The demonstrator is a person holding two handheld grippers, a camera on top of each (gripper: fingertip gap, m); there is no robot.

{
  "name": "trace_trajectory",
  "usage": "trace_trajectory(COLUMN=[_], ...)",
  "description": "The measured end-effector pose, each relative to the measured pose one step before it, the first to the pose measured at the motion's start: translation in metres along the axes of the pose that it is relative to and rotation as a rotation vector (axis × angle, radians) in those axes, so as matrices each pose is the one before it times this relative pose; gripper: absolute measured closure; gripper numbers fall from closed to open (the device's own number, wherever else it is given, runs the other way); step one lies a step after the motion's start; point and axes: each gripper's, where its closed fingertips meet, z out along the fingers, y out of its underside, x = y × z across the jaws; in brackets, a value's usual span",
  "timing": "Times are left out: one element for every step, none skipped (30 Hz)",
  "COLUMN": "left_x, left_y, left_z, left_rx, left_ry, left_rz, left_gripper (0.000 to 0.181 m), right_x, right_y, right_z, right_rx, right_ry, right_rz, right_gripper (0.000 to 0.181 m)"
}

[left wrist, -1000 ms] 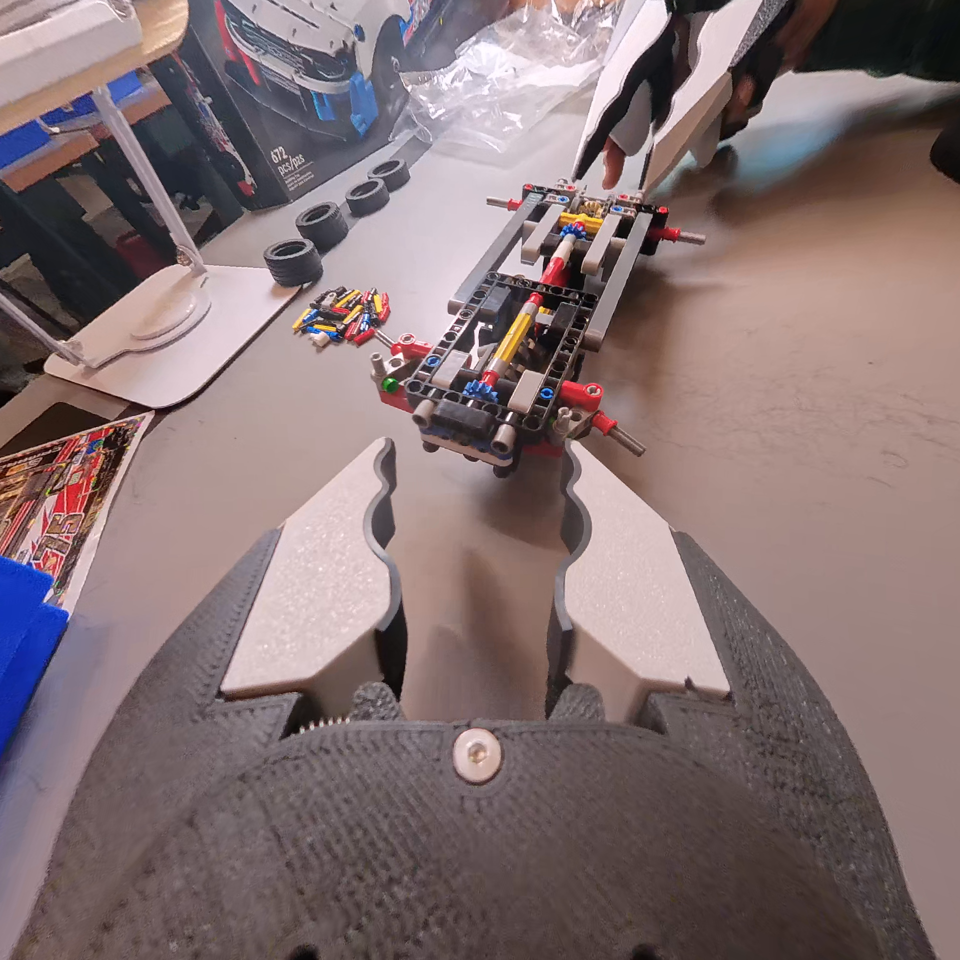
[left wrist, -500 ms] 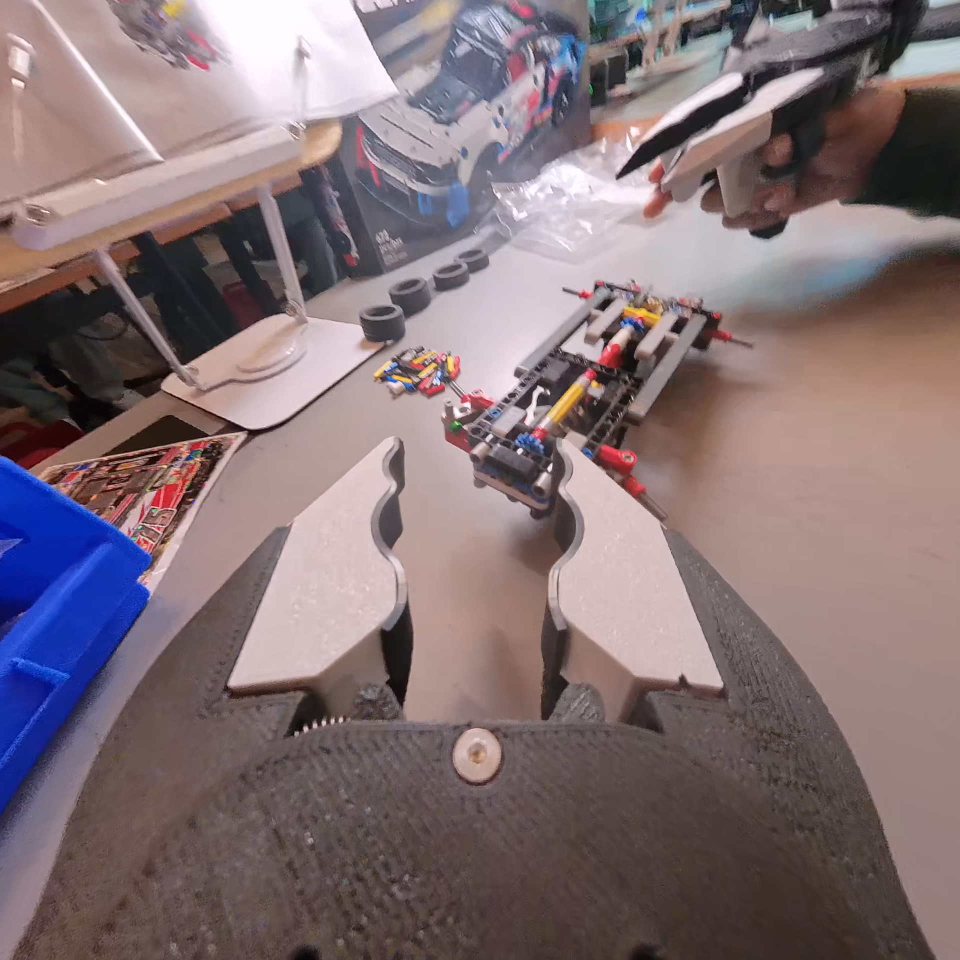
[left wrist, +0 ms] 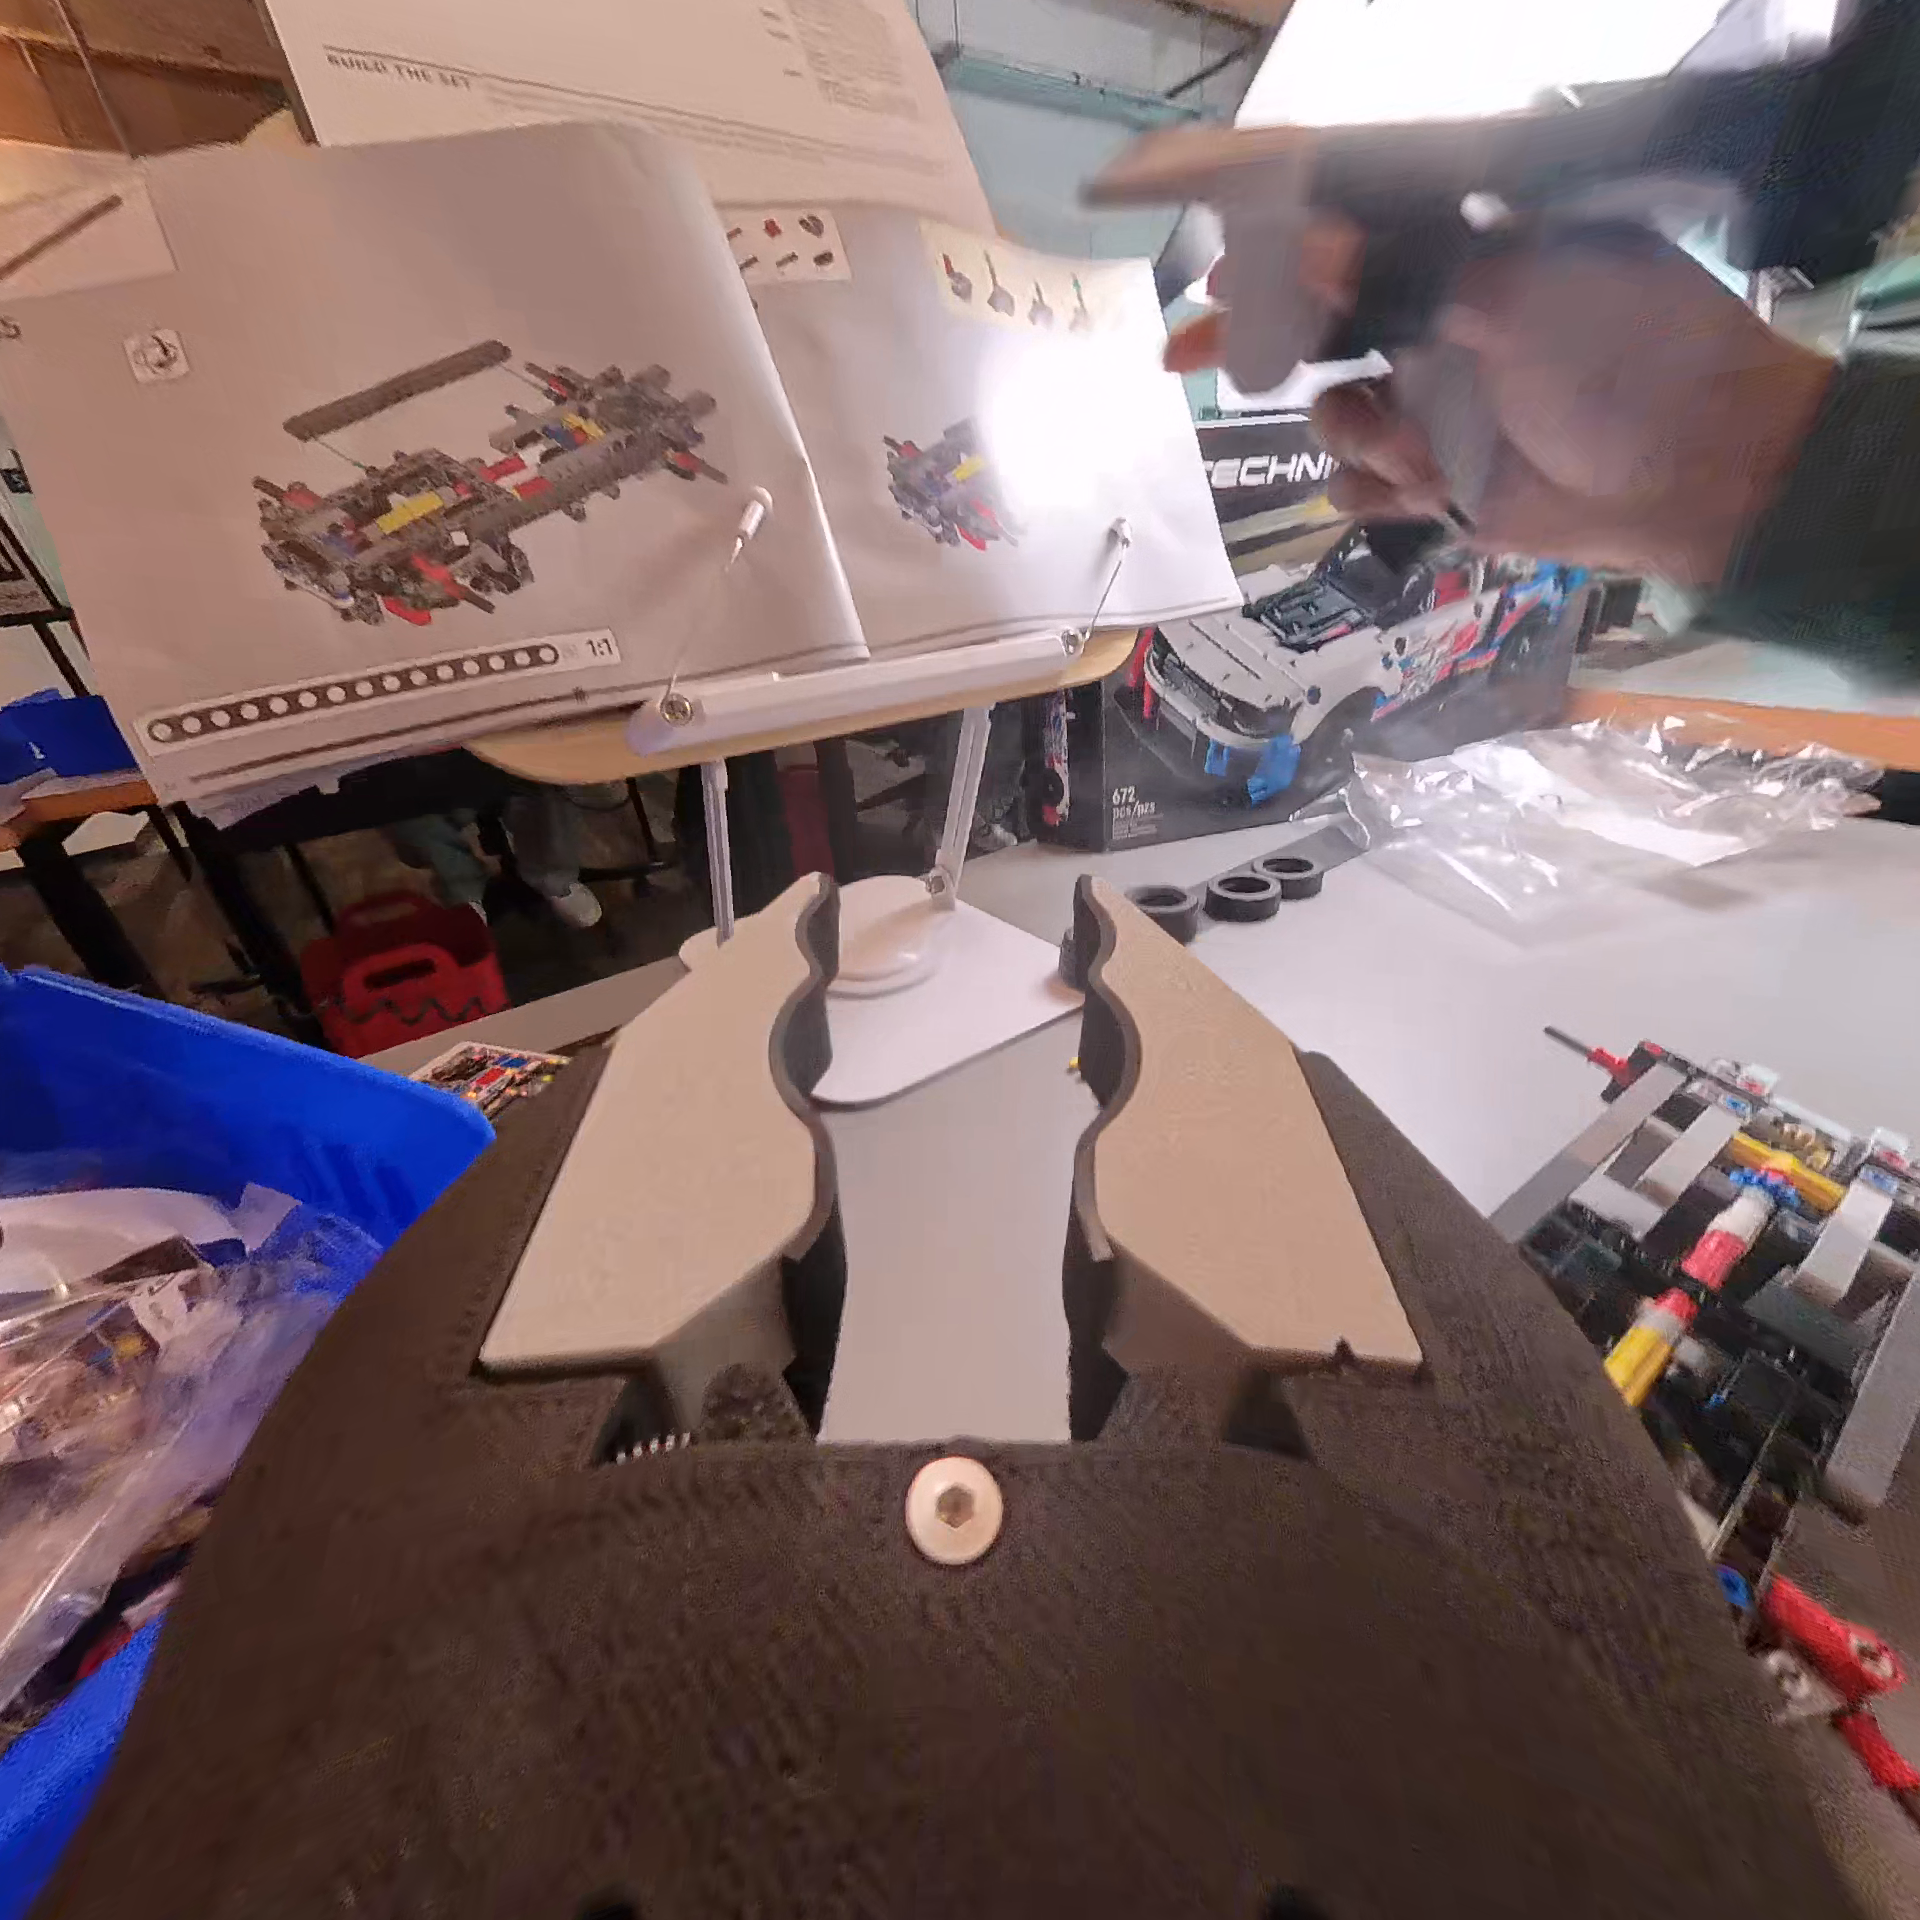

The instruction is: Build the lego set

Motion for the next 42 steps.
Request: trace_trajectory(left_x=[0.00008,-0.00021,-0.00006,0.00014,-0.00101,-0.00162,-0.00084,-0.00011,-0.00016,0.00040,0.00078,0.00081,0.00098,0.00116,0.00111,0.00105,0.00080,0.00061,0.00061,0.00046,0.00016,-0.00013,-0.00025,-0.00036,-0.00082,-0.00067,-0.00035,-0.00032,-0.00004,0.00014,0.00053,0.00036,0.00028,0.00040,0.00020,-0.00009,-0.00010,0.00001,0.00008,0.00024,0.00023,0.00019], left_y=[0.00601,0.00577,0.00554,0.00548,0.00346,0.00077,-0.00043,0.00027,0.00148,0.00247,0.00259,0.00177,0.00065,0.00010,-0.00010,0.00012,0.00016,0.00021,0.00064,0.00099,0.00118,0.00093,0.00048,0.00005,-0.00026,-0.00029,0.00015,0.00022,0.00006,-0.00014,-0.00003,0.00010,0.00021,0.00036,0.00056,0.00051,0.00034,-0.00001,-0.00002,0.00015,0.00018,0.00010], left_z=[-0.00251,-0.00355,-0.00366,-0.00320,-0.00244,-0.00135,0.00004,0.00063,0.00082,0.00094,0.00110,0.00108,0.00112,0.00082,0.00035,0.00014,0.00000,0.00001,0.00011,0.00023,0.00017,0.00013,-0.00021,-0.00029,-0.00043,-0.00041,-0.00009,0.00000,-0.00008,0.00000,-0.00002,-0.00011,0.00000,0.00010,0.00009,0.00010,0.00001,0.00010,0.00001,0.00011,0.00012,0.00004], left_rx=[-0.0124,-0.0103,-0.0118,-0.0152,-0.0099,0.0003,0.0029,0.0000,-0.0031,-0.0074,-0.0092,-0.0057,-0.0020,-0.0003,0.0004,0.0002,0.0000,-0.0010,-0.0027,-0.0037,-0.0043,-0.0032,-0.0012,-0.0001,0.0016,0.0018,-0.0006,-0.0018,-0.0008,-0.0002,-0.0005,-0.0008,-0.0010,-0.0020,-0.0025,-0.0021,-0.0010,0.0000,0.0002,-0.0004,-0.0007,-0.0001], left_ry=[0.0052,0.0033,0.0034,0.0045,-0.0029,-0.0059,0.0016,0.0042,0.0017,0.0031,0.0039,0.0027,0.0035,0.0043,0.0042,0.0030,0.0017,0.0015,0.0015,0.0012,0.0000,-0.0016,-0.0008,-0.0003,-0.0021,-0.0011,0.0009,0.0013,0.0017,0.0025,0.0027,0.0015,0.0006,0.0016,0.0016,0.0006,-0.0001,0.0001,0.0006,0.0008,0.0002,0.0002], left_rz=[0.0079,-0.0006,-0.0086,-0.0091,-0.0052,-0.0047,-0.0062,-0.0031,0.0036,0.0089,0.0101,0.0080,0.0044,0.0014,0.0003,-0.0003,-0.0006,-0.0001,0.0009,0.0021,0.0028,0.0026,0.0013,-0.0005,-0.0011,-0.0014,-0.0032,-0.0050,-0.0049,-0.0031,-0.0009,0.0010,0.0015,-0.0003,-0.0018,-0.0012,-0.0004,-0.0003,0.0000,0.0007,0.0012,0.0005], left_gripper=[0.139,0.140,0.141,0.142,0.142,0.143,0.143,0.143,0.143,0.144,0.144,0.144,0.145,0.145,0.145,0.146,0.146,0.146,0.147,0.147,0.147,0.148,0.148,0.148,0.148,0.148,0.148,0.148,0.148,0.148,0.149,0.149,0.149,0.149,0.149,0.149,0.149,0.149,0.149,0.149,0.149,0.149], right_x=[0.00573,0.00687,0.00597,0.00529,0.00681,0.00530,0.00301,0.00197,0.00159,0.00187,0.00068,0.00024,0.00063,0.00086,0.00045,0.00077,0.00132,0.00111,0.00143,0.00188,0.00212,0.00156,0.00121,0.00148,0.00148,0.00156,0.00186,0.00123,0.00067,0.00042,0.00044,0.00039,0.00057,0.00103,0.00159,0.00193,0.00210,0.00245,0.00215,0.00198,0.00162,0.00091], right_y=[-0.00484,-0.00350,-0.00198,0.00004,0.00281,0.00496,0.00605,0.00513,0.00330,0.00279,0.00201,0.00013,-0.00061,-0.00047,-0.00055,-0.00029,-0.00017,-0.00050,-0.00080,-0.00062,-0.00065,-0.00012,0.00043,0.00057,0.00077,0.00110,0.00093,0.00111,0.00087,0.00037,0.00037,0.00026,0.00011,0.00014,0.00032,0.00037,0.00048,0.00071,0.00056,0.00052,0.00030,-0.00018], right_z=[0.02140,0.02010,0.01892,0.01772,0.01622,0.01470,0.01273,0.01016,0.00754,0.00560,0.00421,0.00264,0.00144,0.00074,0.00029,0.00024,0.00013,0.00018,0.00008,0.00007,-0.00017,-0.00021,-0.00037,-0.00092,-0.00107,-0.00125,-0.00128,-0.00094,-0.00082,-0.00074,-0.00051,-0.00036,-0.00046,-0.00065,-0.00102,-0.00107,-0.00096,-0.00099,-0.00078,-0.00067,-0.00065,-0.00061], right_rx=[-0.0014,-0.0039,-0.0068,-0.0097,-0.0181,-0.0238,-0.0255,-0.0188,-0.0086,-0.0092,-0.0077,-0.0007,-0.0009,-0.0038,-0.0042,-0.0043,-0.0050,-0.0025,-0.0011,-0.0030,-0.0005,-0.0007,-0.0022,0.0002,0.0000,-0.0003,0.0000,-0.0013,-0.0013,0.0020,0.0011,0.0001,0.0008,0.0002,0.0002,0.0022,0.0009,-0.0016,-0.0018,-0.0013,-0.0003,0.0031], right_ry=[0.0059,0.0163,0.0148,0.0154,0.0302,0.0259,0.0148,0.0124,0.0120,0.0161,0.0074,0.0021,0.0030,0.0029,-0.0002,0.0017,0.0039,-0.0005,-0.0007,0.0015,0.0021,-0.0015,-0.0017,0.0013,0.0011,0.0022,0.0044,0.0008,-0.0007,0.0007,0.0013,0.0009,0.0015,0.0027,0.0054,0.0060,0.0045,0.0063,0.0043,0.0028,0.0021,-0.0010], right_rz=[-0.0021,-0.0036,-0.0056,-0.0091,-0.0068,-0.0023,0.0014,0.0003,-0.0077,-0.0111,-0.0041,0.0036,0.0065,0.0066,0.0061,-0.0015,-0.0083,-0.0047,-0.0008,0.0021,0.0051,0.0056,0.0029,-0.0003,-0.0018,-0.0023,-0.0027,-0.0024,-0.0035,-0.0068,-0.0071,-0.0047,-0.0036,-0.0058,-0.0088,-0.0079,-0.0048,-0.0033,-0.0027,-0.0021,-0.0012,-0.0007], right_gripper=[0.167,0.170,0.174,0.177,0.181,0.181,0.181,0.181,0.181,0.181,0.181,0.181,0.181,0.181,0.181,0.181,0.181,0.181,0.181,0.181,0.181,0.181,0.181,0.181,0.181,0.181,0.181,0.181,0.181,0.181,0.181,0.181,0.181,0.181,0.181,0.181,0.181,0.181,0.181,0.181,0.181,0.181])
